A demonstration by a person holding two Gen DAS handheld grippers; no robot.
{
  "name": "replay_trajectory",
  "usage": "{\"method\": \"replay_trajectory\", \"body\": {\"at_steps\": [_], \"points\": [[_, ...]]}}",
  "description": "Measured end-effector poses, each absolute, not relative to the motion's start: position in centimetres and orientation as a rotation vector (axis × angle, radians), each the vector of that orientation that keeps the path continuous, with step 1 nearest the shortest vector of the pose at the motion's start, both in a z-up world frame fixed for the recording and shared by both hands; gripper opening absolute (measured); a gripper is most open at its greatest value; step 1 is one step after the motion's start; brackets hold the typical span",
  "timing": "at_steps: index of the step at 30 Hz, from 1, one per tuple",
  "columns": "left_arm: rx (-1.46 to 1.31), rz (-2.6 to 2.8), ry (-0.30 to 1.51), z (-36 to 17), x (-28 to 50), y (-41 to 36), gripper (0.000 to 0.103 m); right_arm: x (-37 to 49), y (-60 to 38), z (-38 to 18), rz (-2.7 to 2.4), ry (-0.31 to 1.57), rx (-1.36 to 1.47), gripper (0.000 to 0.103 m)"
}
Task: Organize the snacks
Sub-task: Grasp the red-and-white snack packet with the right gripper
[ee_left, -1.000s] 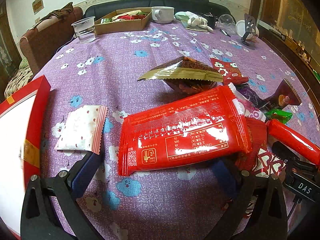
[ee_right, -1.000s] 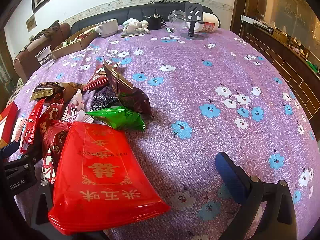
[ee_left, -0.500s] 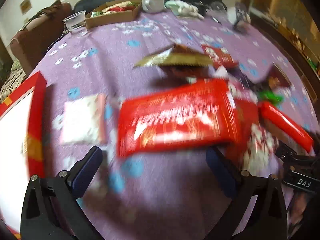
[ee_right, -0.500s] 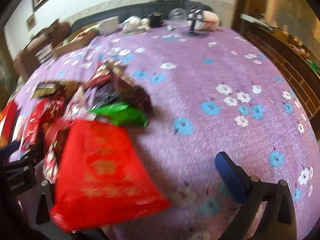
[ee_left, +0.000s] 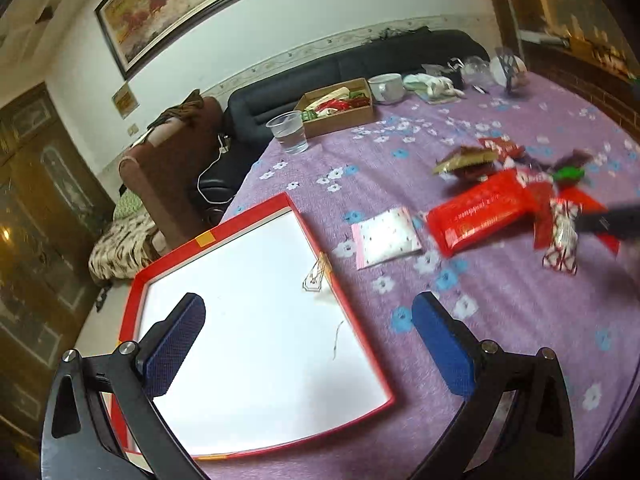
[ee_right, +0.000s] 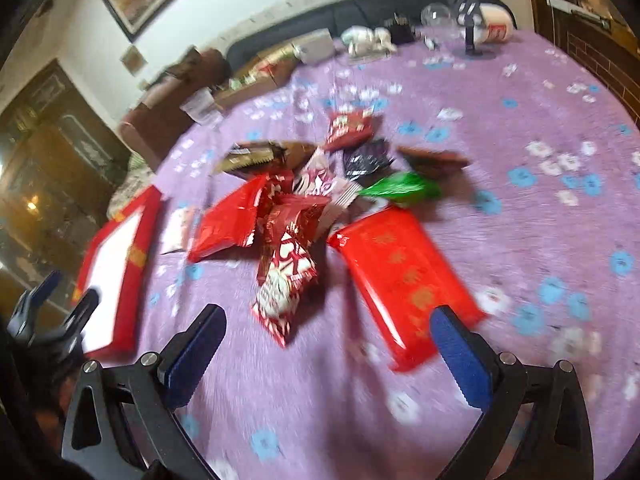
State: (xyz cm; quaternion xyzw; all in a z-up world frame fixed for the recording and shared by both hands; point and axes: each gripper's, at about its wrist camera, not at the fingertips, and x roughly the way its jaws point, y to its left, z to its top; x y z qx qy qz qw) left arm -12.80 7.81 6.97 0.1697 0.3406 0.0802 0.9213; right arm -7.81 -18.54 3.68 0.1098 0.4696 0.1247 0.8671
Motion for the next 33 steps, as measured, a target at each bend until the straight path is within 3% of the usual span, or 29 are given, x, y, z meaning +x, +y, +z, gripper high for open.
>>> {"method": "replay_trajectory", "body": {"at_steps": [4,6,7,8,12,15,23,33], "points": [[0.396,0.129,0.680,7.4,-12.7,7.4,0.103,-6.3,-15.9,3.5,0.279,0.996,0.199,0.090],[0.416,0.100,0.664,7.9,-12.3,7.2,0.103,-5.9,-14.9,3.3,0.287,1.001,0.162,0.078],[0.427,0.088,0.661,8.0,-12.0,7.0,0.103,-5.7,-14.7,2.9,0.307,1.027,0.166,0.060],[0.441,0.076,0.659,8.1,-11.4,6.7,0.103,-5.7,-14.7,2.1,0.324,1.066,0.183,0.049],[0.479,0.025,0.654,8.2,-9.3,5.4,0.103,-6.1,-15.3,2.0,0.329,1.016,0.186,0.029],[0.504,-0.011,0.675,7.8,-7.7,4.0,0.103,-5.9,-17.0,1.5,0.427,0.994,0.278,0.024],[0.607,-0.201,0.726,5.9,-4.8,-0.2,0.103,-5.3,-21.5,1.3,0.646,0.939,0.635,0.024],[0.862,-0.361,0.771,3.5,-2.9,-3.7,0.103,-3.9,-24.5,0.5,0.612,0.926,0.860,0.025]]}}
